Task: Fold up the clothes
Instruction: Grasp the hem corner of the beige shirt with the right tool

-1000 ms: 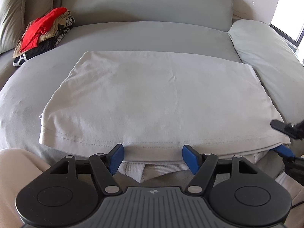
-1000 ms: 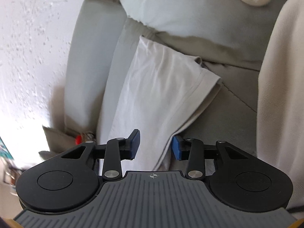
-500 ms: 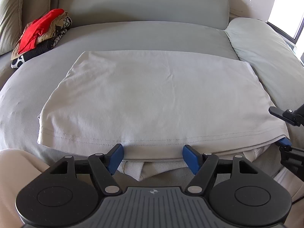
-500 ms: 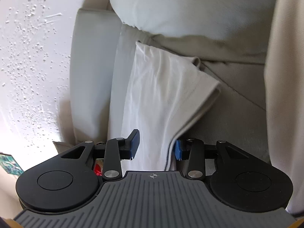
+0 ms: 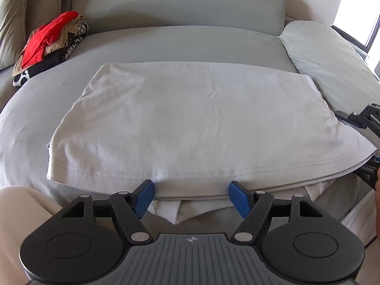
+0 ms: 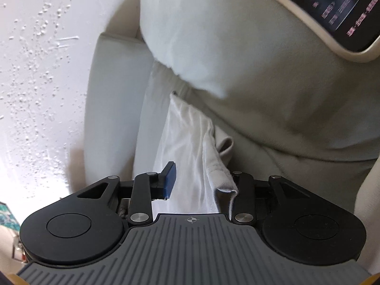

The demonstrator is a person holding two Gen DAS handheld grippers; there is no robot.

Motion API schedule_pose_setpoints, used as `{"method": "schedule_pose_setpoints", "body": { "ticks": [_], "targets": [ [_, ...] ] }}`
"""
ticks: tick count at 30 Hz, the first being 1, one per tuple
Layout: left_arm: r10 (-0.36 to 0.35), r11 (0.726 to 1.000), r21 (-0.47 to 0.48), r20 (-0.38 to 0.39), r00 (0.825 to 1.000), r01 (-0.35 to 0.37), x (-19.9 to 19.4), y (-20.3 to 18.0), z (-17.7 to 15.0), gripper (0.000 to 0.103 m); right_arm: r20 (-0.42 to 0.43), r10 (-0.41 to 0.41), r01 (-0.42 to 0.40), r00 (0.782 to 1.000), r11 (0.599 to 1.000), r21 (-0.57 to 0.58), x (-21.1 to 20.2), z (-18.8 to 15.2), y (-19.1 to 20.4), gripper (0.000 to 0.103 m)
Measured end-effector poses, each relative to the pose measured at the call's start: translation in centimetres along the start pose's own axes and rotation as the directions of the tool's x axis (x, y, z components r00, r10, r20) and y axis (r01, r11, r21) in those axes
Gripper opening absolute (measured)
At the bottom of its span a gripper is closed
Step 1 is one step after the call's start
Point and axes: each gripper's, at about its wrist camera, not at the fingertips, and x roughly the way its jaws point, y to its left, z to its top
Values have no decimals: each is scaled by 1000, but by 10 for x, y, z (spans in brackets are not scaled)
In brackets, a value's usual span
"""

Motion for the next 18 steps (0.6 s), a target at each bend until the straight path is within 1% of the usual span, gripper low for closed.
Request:
{"method": "schedule_pose_setpoints", "body": {
  "ticks": [2, 4, 8, 10, 12, 14, 16, 17, 18],
  "targets": [
    [-3, 1000, 3, -2, 1000, 3, 0, 0, 0, 70, -27, 18, -17, 999, 1000, 4, -1, -4, 0, 40],
    [-5, 1000, 1, -3, 1000, 5, 0, 1, 0, 70, -39, 13, -14, 999, 1000, -16, 1, -5, 2, 40],
    [-2, 1000, 5, -4, 1000, 2, 1, -1, 1, 70, -28, 7, -8, 1000, 999, -38, 11, 1, 3, 39],
    [-3, 1000, 5, -5, 1000, 3, 1, 0, 1, 71, -21, 2, -3, 1000, 998, -60, 15, 3, 3, 34],
    [-4, 1000, 3, -6, 1000, 4, 1, 0, 1, 71, -24, -3, 1, 1000, 998, -64, 14, 3, 1, 25],
    [-3, 1000, 5, -6, 1000, 3, 1, 0, 1, 71, -31, -6, 4, 999, 998, -56, 9, 2, -2, 23],
    [-2, 1000, 9, -4, 1000, 2, 1, -1, 1, 71, -37, -6, 5, 999, 999, -41, 2, -2, -5, 23],
    [-1, 1000, 10, -3, 1000, 1, 1, -1, 0, 71, -34, -15, 13, 999, 998, -57, 1, -3, -4, 22],
    [0, 1000, 11, -3, 1000, 0, 1, -1, 0, 71, -28, -28, 25, 999, 996, -80, 1, -5, -2, 16]
  ]
}}
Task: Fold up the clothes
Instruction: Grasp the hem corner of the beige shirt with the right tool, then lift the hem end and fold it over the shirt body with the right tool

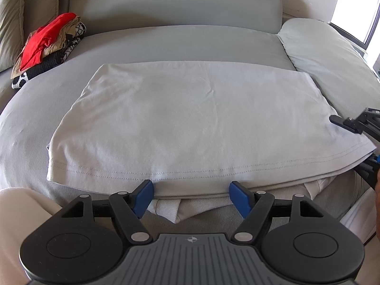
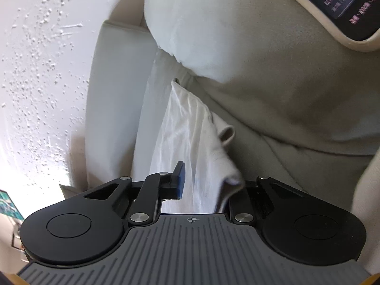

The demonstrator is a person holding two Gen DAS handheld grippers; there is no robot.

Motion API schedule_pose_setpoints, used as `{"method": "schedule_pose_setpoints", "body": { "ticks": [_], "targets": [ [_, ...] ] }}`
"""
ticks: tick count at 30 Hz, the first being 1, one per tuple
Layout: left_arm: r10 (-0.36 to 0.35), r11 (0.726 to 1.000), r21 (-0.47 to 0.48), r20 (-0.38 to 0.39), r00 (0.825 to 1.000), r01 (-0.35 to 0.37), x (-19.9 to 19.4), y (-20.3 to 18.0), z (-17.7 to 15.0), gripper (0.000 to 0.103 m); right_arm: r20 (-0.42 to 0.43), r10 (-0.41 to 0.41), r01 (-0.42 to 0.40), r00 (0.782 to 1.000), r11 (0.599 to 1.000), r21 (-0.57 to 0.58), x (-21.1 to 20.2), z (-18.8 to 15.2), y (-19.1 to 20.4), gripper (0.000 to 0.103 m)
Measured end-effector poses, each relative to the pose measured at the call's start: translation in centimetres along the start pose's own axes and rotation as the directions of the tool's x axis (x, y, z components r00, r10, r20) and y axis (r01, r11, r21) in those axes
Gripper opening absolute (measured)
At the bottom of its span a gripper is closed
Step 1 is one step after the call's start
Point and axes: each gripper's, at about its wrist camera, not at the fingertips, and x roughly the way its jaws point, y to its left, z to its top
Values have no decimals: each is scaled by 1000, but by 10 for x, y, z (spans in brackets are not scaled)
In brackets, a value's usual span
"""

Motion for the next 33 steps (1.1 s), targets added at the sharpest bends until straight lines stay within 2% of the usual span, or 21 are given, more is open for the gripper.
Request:
{"method": "schedule_pose_setpoints", "body": {
  "ticks": [2, 4, 6, 10, 14, 16, 20, 22, 25, 28, 30, 31, 33],
  "targets": [
    [2, 1000, 3, 0, 1000, -2, 0, 0, 0, 71, 16, -39, 40, 999, 999, -30, 2, -1, 3, 4],
    [7, 1000, 7, 1, 1000, -7, -2, 0, 0, 69, 35, -71, 73, 997, 995, -67, 3, -2, 8, 3],
    [22, 1000, 6, 11, 1000, -22, -8, 1, 0, 69, 55, -121, 128, 991, 979, -158, 4, -7, 21, 3],
    [23, 1000, -15, 35, 999, -22, -23, 12, 3, 69, 103, -267, 286, 958, 901, -327, 10, -17, 54, 3],
    [29, 996, -85, 73, 997, -23, -45, 39, 6, 72, 192, -391, 436, 900, 800, -412, 15, -31, 85, 3],
    [55, 987, -155, 89, 995, -40, -56, 61, 6, 72, 255, -405, 478, 878, 741, -472, 16, -43, 103, 3],
    [124, 940, -333, 128, 984, -75, -78, 114, 0, 72, 376, -338, 505, 863, 572, -646, 21, -89, 148, 3],
    [170, 906, -412, 141, 975, -98, -88, 139, -5, 72, 426, -263, 501, 866, 461, -733, 26, -125, 170, 3],
    [212, 864, -491, 148, 966, -115, -94, 169, -10, 72, 415, -174, 449, 893, 294, -844, 35, -181, 198, 3],
    [234, 818, -562, 137, 963, -119, -94, 194, -13, 72, 334, -127, 348, 934, 115, -930, 49, -244, 213, 3],
    [234, 797, -592, 123, 964, -118, -90, 205, -15, 72, 241, -186, 249, 953, 19, -968, 68, -281, 213, 3],
    [233, 787, -605, 116, 965, -118, -89, 210, -16, 72, 202, -234, 203, 951, -18, -979, 80, -295, 208, 3],
    [218, 776, -621, 99, 971, -111, -84, 214, -19, 71, 153, -320, 134, 935, -80, -988, 102, -317, 198, 3]
  ]
}}
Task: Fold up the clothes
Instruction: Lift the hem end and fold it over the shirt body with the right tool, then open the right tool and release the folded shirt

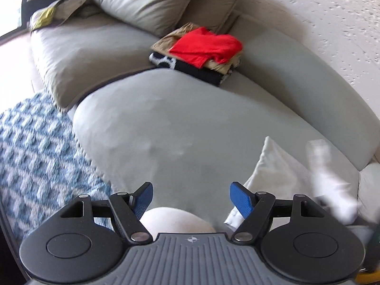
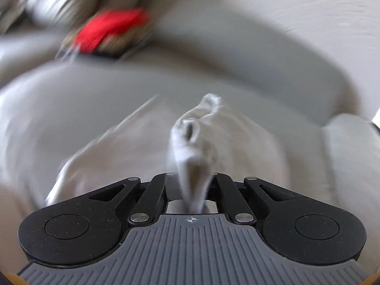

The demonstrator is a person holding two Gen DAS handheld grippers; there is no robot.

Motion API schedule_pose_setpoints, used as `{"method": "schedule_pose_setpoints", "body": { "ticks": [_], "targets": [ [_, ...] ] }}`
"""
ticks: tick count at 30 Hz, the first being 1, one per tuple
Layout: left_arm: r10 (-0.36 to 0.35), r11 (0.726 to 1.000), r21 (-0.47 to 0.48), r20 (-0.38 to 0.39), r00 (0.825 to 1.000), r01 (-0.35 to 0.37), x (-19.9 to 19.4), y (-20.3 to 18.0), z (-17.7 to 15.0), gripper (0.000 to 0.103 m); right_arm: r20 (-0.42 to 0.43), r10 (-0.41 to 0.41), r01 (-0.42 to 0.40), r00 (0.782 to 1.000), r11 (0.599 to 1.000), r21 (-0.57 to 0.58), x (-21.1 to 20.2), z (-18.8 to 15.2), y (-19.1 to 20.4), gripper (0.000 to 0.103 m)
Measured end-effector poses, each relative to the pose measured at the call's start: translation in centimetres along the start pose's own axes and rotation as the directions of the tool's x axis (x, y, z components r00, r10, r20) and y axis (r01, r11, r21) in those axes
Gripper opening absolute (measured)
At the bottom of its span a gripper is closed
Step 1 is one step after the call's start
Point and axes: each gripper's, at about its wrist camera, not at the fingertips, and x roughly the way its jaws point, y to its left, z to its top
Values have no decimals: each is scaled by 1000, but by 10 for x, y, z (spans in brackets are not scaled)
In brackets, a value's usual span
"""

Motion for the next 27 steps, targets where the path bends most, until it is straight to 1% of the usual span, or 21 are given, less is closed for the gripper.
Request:
{"method": "schedule_pose_setpoints", "body": {
  "ticks": [2, 4, 7, 10, 14, 16, 19, 27],
  "targets": [
    [-9, 1000, -7, -16, 1000, 9, 1, 2, -4, 71, -9, -26, 26, 1000, 999, -39, 3, -6, 13, 3],
    [-24, 1000, 4, -25, 999, 24, 3, 1, -7, 71, -18, -32, 32, 999, 999, -24, 1, -7, 11, 3],
    [-37, 999, 5, -39, 999, 37, 8, 0, -8, 71, -20, 2, 0, 1000, 997, 83, -11, 0, -3, 3],
    [-51, 999, 3, -43, 998, 51, 11, 0, -9, 72, -4, 35, -34, 999, 987, 158, -20, 10, -14, 3],
    [-50, 999, 11, -46, 998, 50, 13, -1, -10, 72, 20, 108, -110, 994, 956, 274, -26, 31, -20, 3],
    [-45, 999, 6, -50, 998, 46, 14, 0, -10, 72, 28, 125, -128, 992, 948, 291, -29, 35, -19, 3],
    [-39, 999, -1, -54, 998, 39, 16, 3, -9, 72, 15, 154, -151, 988, 937, 315, -23, 42, -12, 3],
    [-24, 1000, -21, -55, 998, 23, 17, 8, -9, 72, 8, 186, -179, 982, 931, 318, -22, 47, -3, 3]
  ]
}}
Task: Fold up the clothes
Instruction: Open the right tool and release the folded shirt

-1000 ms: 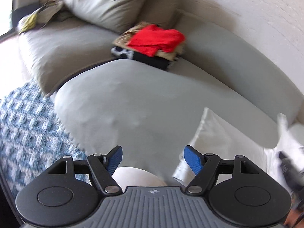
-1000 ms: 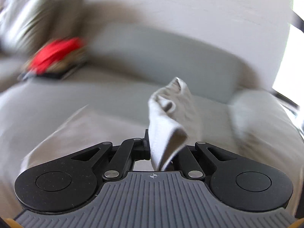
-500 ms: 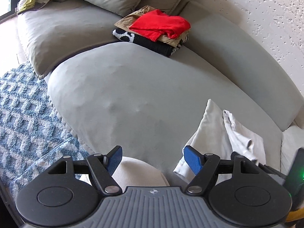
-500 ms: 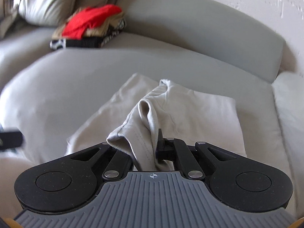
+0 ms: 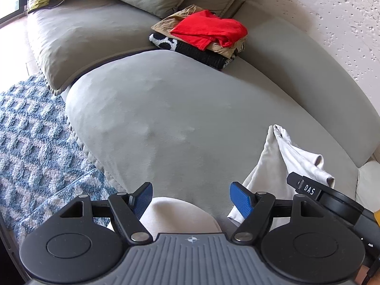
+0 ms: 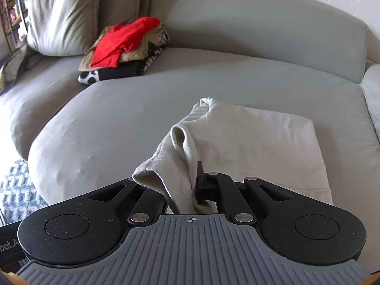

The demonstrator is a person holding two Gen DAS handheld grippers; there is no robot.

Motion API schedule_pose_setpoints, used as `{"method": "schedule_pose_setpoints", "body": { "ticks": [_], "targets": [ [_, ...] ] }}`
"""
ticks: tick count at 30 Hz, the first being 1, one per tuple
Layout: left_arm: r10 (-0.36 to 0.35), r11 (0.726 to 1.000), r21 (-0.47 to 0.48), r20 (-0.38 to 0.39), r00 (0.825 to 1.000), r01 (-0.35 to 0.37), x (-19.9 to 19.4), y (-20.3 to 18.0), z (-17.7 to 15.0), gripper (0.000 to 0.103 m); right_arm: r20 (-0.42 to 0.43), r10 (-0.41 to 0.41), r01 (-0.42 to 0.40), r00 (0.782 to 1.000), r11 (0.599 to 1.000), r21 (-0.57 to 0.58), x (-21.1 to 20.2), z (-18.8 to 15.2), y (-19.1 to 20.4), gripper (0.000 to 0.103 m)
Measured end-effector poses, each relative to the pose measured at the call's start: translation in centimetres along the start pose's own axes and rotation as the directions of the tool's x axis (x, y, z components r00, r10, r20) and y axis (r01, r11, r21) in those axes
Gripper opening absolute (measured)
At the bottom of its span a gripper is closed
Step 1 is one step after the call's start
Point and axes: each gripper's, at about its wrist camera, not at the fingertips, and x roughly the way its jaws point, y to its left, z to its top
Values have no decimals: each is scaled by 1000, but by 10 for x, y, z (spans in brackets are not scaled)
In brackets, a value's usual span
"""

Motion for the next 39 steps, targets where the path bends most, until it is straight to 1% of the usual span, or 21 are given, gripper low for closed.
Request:
{"method": "schedule_pose_setpoints", "body": {
  "ticks": [4, 7, 9, 10, 11, 12, 16, 18, 20, 23, 24, 26, 27, 28, 30, 31, 33, 34, 35, 37, 39],
  "targets": [
    [5, 1000, -1, 1, 1000, -5, 0, -1, -1, 72, -22, 21, -22, 1000, 1000, -16, 8, 2, 5, 3],
    [17, 1000, -2, 0, 1000, -17, 1, 0, -1, 72, -49, 93, -96, 994, 994, -44, 8, -1, 2, 6],
    [28, 1000, -3, 1, 1000, -28, 0, 0, -2, 72, -80, 179, -184, 981, 981, -55, 9, -1, -2, 21],
    [33, 999, -3, 1, 999, -33, 0, 0, -2, 72, -91, 205, -211, 974, 976, -57, 6, -1, -6, 23],
    [39, 999, -4, 2, 999, -39, -1, 0, -2, 72, -88, 220, -225, 972, 973, -48, -1, -3, -13, 34],
    [44, 999, -1, 4, 999, -44, -2, 0, -3, 72, -79, 231, -234, 970, 972, -34, -9, -4, -22, 39],
    [54, 998, 16, 10, 998, -54, -4, 0, -5, 72, -39, 268, -266, 963, 963, 40, -45, -11, -62, 39],
    [48, 999, 22, 3, 999, -48, -1, -4, -5, 72, -11, 263, -259, 965, 958, 124, -62, -12, -90, 39],
    [24, 999, 39, -1, 1000, -24, 0, -12, -7, 70, 11, 243, -241, 970, 952, 188, -76, -15, -116, 39],
    [-69, 989, 131, 22, 997, 66, -1, -35, -9, 58, 26, 181, -182, 983, 954, 237, -81, -22, -145, 40],
    [-112, 979, 177, 31, 993, 105, -1, -45, -10, 52, 18, 169, -168, 985, 956, 241, -79, -26, -151, 34],
    [-170, 952, 259, 4, 985, 163, 5, -67, -11, 40, 4, 158, -155, 987, 958, 240, -73, -31, -160, 24],
    [-194, 937, 293, -22, 981, 192, 12, -79, -11, 33, -3, 168, -163, 986, 960, 229, -69, -33, -161, 23],
    [-211, 922, 323, -44, 976, 214, 20, -90, -11, 30, -6, 175, -170, 985, 963, 208, -66, -35, -159, 22],
    [-189, 895, 394, -87, 978, 208, 39, -107, -13, 23, -3, 182, -180, 983, 975, 133, -62, -38, -152, 22],
    [-154, 890, 419, -102, 983, 183, 50, -113, -14, 20, 1, 184, -183, 983, 980, 74, -60, -39, -145, 22],
    [-83, 894, 431, -119, 989, 127, 65, -110, -15, 15, -49, 151, -152, 987, 988, -13, -54, -48, -137, 22],
    [-48, 895, 435, -126, 991, 99, 72, -107, -16, 16, -80, 129, -133, 988, 990, -53, -51, -53, -133, 22],
    [-44, 901, 423, -134, 990, 97, 73, -103, -15, 16, -110, 105, -116, 988, 989, -94, -48, -58, -129, 22],
    [-39, 914, 395, -152, 988, 97, 71, -95, -12, 17, -108, 100, -112, 989, 989, -102, -53, -68, -137, 19],
    [-19, 916, 393, -162, 987, 83, 67, -90, -10, 19, -135, 111, -120, 985, 991, -60, -62, -69, -150, 24]
  ]
}}
